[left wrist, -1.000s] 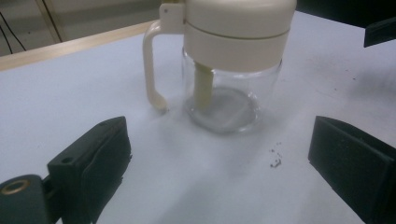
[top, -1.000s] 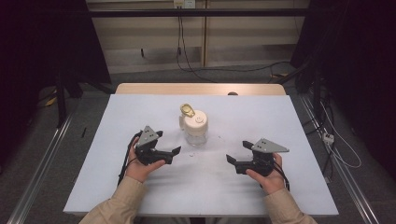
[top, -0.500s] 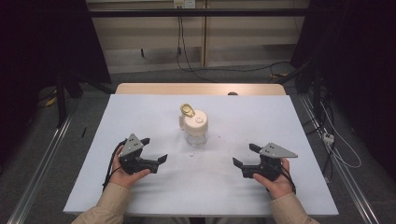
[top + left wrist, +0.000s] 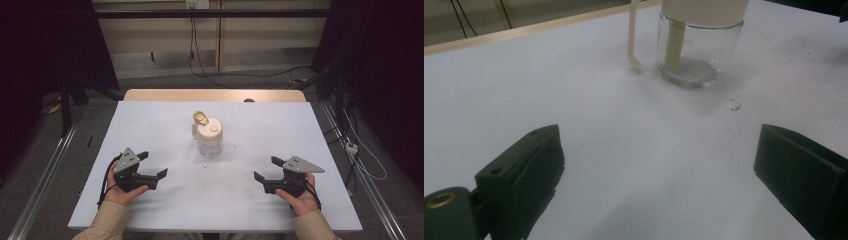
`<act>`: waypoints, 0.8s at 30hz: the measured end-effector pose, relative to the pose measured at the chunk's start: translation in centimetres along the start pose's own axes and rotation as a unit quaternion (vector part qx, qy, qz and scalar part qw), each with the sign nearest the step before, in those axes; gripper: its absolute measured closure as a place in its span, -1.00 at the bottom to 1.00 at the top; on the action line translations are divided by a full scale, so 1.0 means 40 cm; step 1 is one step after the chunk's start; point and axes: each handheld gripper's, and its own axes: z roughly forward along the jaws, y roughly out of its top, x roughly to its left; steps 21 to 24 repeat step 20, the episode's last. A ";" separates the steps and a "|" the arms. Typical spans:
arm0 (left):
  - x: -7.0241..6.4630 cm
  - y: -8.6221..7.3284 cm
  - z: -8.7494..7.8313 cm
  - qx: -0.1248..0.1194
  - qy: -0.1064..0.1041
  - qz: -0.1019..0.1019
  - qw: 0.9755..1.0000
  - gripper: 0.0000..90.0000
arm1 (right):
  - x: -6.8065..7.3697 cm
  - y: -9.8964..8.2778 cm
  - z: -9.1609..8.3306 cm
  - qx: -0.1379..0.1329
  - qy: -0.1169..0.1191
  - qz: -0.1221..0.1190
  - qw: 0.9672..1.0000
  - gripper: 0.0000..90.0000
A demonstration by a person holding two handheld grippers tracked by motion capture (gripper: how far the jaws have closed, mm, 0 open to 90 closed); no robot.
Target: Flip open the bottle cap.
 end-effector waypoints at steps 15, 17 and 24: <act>0.017 -0.012 -0.018 0.003 0.010 -0.004 1.000 -0.88 | -0.013 -0.018 -0.025 0.005 -0.009 -0.002 1.000 -0.71; 0.016 -0.011 -0.017 0.004 0.012 -0.001 1.000 -0.88 | -0.014 -0.020 -0.023 0.006 -0.007 0.002 1.000 -0.71; 0.014 -0.010 -0.015 0.003 0.012 -0.004 1.000 -0.88 | -0.014 -0.020 -0.020 0.008 -0.006 -0.002 1.000 -0.71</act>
